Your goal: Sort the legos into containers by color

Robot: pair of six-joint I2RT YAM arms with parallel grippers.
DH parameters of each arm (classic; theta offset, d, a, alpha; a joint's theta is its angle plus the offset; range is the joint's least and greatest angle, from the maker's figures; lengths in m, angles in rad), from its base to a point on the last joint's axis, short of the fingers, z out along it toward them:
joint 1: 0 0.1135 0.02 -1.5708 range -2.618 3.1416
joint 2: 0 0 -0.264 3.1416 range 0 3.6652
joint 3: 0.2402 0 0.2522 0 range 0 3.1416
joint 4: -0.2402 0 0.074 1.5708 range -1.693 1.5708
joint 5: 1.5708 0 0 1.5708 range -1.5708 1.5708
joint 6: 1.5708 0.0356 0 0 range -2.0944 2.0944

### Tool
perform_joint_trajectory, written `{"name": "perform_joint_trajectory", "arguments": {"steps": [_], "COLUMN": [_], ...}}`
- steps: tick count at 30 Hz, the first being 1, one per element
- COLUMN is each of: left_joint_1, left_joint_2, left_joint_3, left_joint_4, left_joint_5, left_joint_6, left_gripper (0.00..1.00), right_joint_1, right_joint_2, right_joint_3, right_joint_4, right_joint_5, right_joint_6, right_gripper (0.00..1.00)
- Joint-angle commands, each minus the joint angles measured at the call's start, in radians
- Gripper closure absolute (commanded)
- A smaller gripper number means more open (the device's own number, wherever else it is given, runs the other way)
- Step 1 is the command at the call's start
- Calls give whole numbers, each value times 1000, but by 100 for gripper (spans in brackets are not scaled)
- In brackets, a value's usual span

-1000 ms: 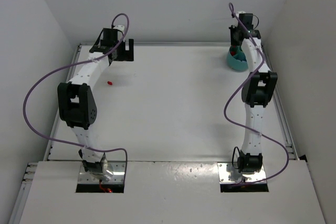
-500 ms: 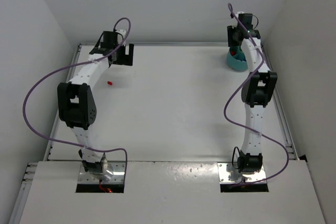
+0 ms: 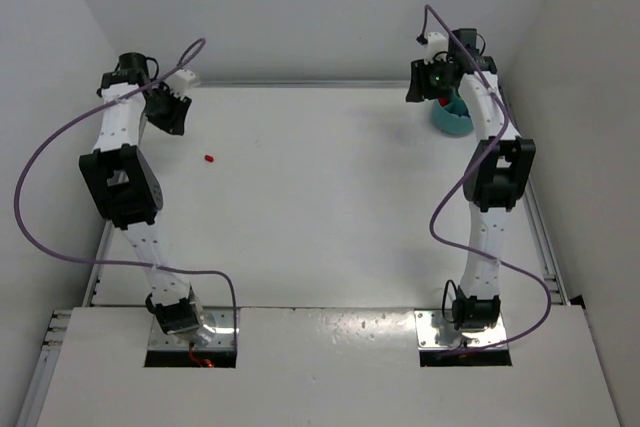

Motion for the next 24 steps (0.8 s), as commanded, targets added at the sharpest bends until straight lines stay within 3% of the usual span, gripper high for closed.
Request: {"name": "perform_joint_trajectory", "arguments": {"steps": [1, 2, 7, 10, 16, 24], "left_joint_1": [-2, 10, 19, 9, -11, -42], "left_joint_2": [111, 124, 154, 190, 258, 327], "left_joint_3": [134, 134, 99, 109, 131, 151], "left_joint_4": [-261, -274, -248, -200, -165, -217], "left_joint_5": [72, 86, 166, 200, 237, 280], "left_joint_6": [389, 500, 773, 828, 946, 1078], "left_gripper": [61, 63, 65, 64, 49, 45], "right_joint_1": [4, 4, 13, 23, 23, 32], "right_joint_2": [-57, -66, -87, -109, -147, -175], "right_joint_3": [-12, -12, -33, -56, -104, -122], "right_joint_4": [-19, -19, -19, -19, -28, -28], "right_joint_5": [-118, -118, -118, -95, -59, -12], "right_joint_6": [-16, -16, -16, -16, -25, -25], "right_gripper": [57, 57, 57, 57, 57, 38]}}
